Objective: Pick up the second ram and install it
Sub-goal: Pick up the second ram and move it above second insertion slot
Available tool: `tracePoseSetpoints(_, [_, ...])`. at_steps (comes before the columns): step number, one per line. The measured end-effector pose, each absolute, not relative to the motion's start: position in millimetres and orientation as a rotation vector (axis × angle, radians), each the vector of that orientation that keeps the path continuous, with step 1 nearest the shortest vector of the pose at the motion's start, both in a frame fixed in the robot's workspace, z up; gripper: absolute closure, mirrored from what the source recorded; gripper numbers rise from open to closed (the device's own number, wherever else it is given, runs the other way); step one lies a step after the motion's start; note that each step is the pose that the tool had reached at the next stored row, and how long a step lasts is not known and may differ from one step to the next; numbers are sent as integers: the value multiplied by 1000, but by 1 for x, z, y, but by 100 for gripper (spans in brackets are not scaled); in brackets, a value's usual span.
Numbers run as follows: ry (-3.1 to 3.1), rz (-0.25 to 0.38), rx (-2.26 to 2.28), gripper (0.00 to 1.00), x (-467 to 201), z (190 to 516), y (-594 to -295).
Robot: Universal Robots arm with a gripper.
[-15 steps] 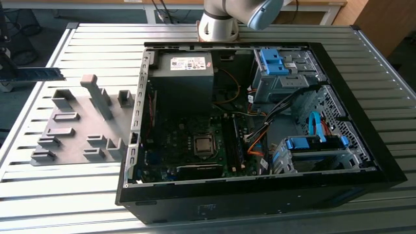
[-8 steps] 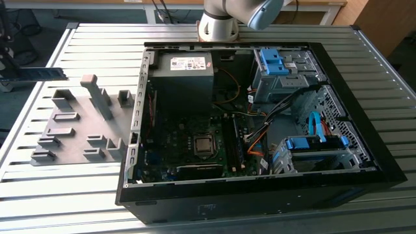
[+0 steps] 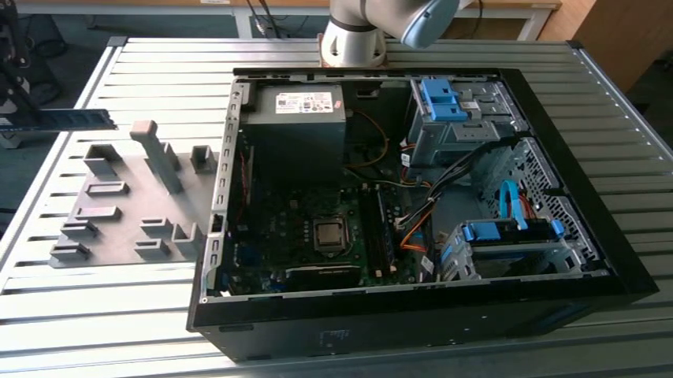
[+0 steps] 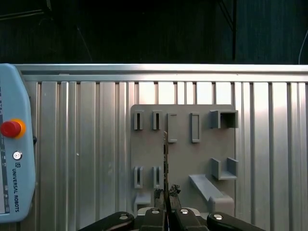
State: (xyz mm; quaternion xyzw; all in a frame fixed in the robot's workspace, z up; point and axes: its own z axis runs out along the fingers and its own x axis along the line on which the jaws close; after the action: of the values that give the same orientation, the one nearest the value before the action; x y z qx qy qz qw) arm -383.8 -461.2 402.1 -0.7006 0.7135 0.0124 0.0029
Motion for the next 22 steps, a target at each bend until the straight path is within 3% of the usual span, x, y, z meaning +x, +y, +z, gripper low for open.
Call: tracePoseSetpoints(22, [2237, 39, -2197, 86, -359, 402, -461])
